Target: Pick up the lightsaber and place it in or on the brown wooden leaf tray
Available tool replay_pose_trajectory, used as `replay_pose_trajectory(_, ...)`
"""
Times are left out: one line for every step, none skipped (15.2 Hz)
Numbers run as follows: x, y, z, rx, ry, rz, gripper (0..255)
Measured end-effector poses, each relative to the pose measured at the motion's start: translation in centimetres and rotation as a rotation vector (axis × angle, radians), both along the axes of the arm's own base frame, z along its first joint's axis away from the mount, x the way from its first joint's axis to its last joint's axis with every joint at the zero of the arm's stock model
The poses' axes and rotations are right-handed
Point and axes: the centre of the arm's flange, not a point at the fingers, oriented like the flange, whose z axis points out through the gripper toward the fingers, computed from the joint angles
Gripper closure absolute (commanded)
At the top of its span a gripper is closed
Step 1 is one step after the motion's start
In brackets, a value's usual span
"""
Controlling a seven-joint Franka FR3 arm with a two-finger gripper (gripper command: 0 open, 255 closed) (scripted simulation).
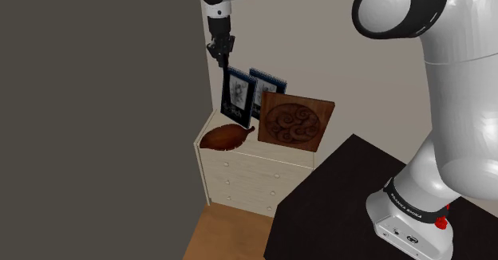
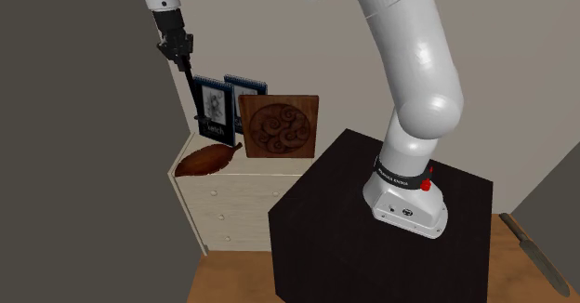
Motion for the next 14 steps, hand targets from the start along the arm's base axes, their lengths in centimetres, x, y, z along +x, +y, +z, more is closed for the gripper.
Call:
replay_pose_trajectory(0.1,0.0,-0.5,0.000,0.000,0.000,255)
replay_pose_trajectory(0.1,-0.1,-1.1,0.000,0.000,0.000,255)
replay_pose_trajectory(0.1,-0.1,-1.6,0.000,0.000,0.000,255)
replay_pose_trajectory(0.1,-0.1,-2.1,0.000,0.000,0.000,255)
replay_pose_trajectory(0.1,-0.1,-2.6,0.000,0.000,0.000,255)
replay_pose_trajectory(0.1,0.0,-3.2,0.000,0.000,0.000,255)
replay_pose_trajectory(0.1,0.0,-3.7,0.000,0.000,0.000,255)
replay_pose_trajectory(0.0,0.0,-4.3,0.000,0.000,0.000,255)
replay_pose_trajectory(0.0,0.0,-4.8,0.000,0.000,0.000,255)
replay_pose_trajectory(0.0,-0.1,-5.3,0.000,0.000,0.000,255)
replay_pose_trajectory(0.0,0.0,-5.8,0.000,0.000,0.000,255)
replay_pose_trajectory(0.0,0.0,-6.3,0.000,0.000,0.000,255)
replay_pose_trajectory(0.0,-0.1,-6.9,0.000,0.000,0.000,255)
replay_pose_trajectory(-0.1,-0.2,-7.4,0.000,0.000,0.000,255)
